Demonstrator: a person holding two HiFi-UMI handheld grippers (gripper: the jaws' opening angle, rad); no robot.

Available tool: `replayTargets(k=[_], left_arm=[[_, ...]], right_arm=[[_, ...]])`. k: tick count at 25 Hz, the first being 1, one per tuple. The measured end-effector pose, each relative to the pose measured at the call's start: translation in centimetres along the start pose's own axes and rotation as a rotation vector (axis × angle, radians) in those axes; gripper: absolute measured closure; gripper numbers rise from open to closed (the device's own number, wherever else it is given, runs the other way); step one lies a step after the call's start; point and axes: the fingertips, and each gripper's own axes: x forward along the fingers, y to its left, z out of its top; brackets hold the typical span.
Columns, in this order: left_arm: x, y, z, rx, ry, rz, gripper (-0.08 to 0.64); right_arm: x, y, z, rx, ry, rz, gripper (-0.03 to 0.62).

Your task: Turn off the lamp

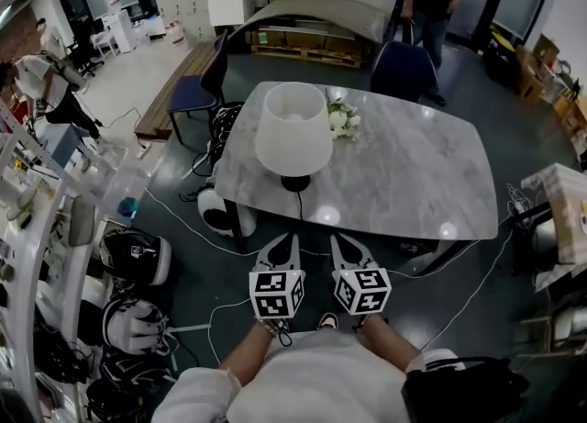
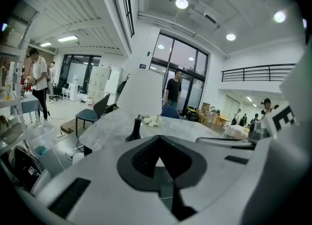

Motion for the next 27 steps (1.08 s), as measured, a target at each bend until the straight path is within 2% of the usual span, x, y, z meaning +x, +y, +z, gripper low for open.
replayTargets(k=[5, 16, 27], left_arm=[[-0.5, 0.3, -0.3, -0.005, 0.005, 0.003, 0.552], [-1.3, -0.6, -1.2, -0.008, 0.022, -0.004, 0.552], [-1.4, -0.4, -1.6, -0.015, 0.024, 0.016, 0.552]], right_arm=[[-0.7, 0.7, -0.8, -0.030, 0.021, -0.005, 0.594], [-2.5, -0.1, -1.0, -0.009, 0.022, -0.043, 0.594], [-2.6, -0.1, -1.1, -0.010, 0.026, -0.034, 0.594]])
